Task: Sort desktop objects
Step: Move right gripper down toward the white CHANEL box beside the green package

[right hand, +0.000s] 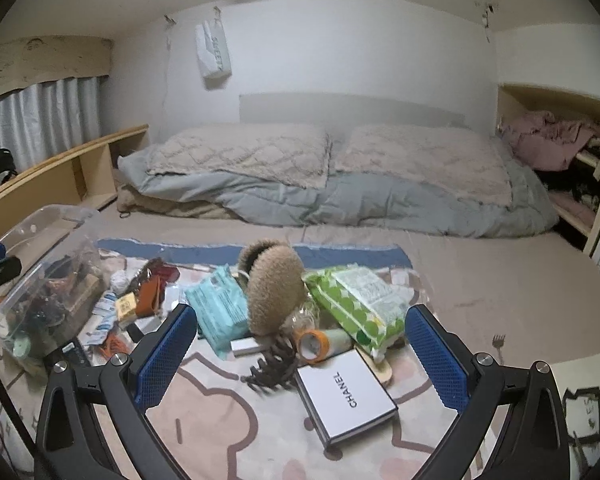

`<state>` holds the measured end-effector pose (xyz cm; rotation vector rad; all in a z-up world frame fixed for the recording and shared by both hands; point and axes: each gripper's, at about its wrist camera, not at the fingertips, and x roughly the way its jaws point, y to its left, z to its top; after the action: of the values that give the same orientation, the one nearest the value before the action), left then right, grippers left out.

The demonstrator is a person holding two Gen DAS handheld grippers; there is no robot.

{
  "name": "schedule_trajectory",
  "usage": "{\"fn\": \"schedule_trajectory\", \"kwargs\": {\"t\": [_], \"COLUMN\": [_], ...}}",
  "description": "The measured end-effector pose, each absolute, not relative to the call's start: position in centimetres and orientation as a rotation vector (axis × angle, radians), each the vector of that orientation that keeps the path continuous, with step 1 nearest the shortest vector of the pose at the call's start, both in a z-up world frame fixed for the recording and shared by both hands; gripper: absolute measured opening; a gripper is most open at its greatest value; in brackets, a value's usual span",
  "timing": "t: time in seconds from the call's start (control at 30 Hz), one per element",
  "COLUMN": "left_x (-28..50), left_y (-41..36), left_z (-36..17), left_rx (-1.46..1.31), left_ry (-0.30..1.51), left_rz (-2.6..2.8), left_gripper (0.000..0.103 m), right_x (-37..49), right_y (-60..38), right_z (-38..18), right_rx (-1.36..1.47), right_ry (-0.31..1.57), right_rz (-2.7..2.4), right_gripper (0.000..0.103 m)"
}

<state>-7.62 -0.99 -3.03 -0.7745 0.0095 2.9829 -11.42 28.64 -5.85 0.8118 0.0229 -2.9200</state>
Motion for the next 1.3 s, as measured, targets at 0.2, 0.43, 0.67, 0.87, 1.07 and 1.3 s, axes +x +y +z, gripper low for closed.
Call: {"fn": "schedule_trajectory", "kwargs": {"t": [0.2,0.43,0.67,0.87,1.07,1.3], "left_x": [-8.8,-9.1,-9.0,-9.4,-10.3,-11.6], "left_y": [0.0,0.8,1.2,1.2,1.1,1.0], "left_z": [-6.0,-8.3,-10.1,-12.1,-14.2,-15.5], "left_rx": [-0.882,-0.969,-1.021,-1.064,-1.122,-1.153], "left_ry": [0.088,0.149,0.194,0.266,0.312,0.309], "left_rz": [2.915,2.855,2.799,2.743,2.691,2.652], "left_gripper": [0.103,0.103,0.103,0.103,0.103,0.103], "right_x": [-13.2,-16.0,-18.6,-21.3,-23.6,-25.4], "right_y": [29.4,31.5,34.4,34.6,34.2,36.4], "right_z": [-7.9,-10.3,-13.0,-16.2,-18.8,-20.8], "right_rx": [0.930,1.111,1.285,1.442,1.597,1.669], "right_ry": [0.064,-0.111,-0.393,-0.459,-0.314,-0.539], "right_rz": [-2.937,-2.918,-2.870,-2.787,-2.816,-2.812], "right_gripper": [0.103,0.103,0.067,0.042,0.040,0.040]}}
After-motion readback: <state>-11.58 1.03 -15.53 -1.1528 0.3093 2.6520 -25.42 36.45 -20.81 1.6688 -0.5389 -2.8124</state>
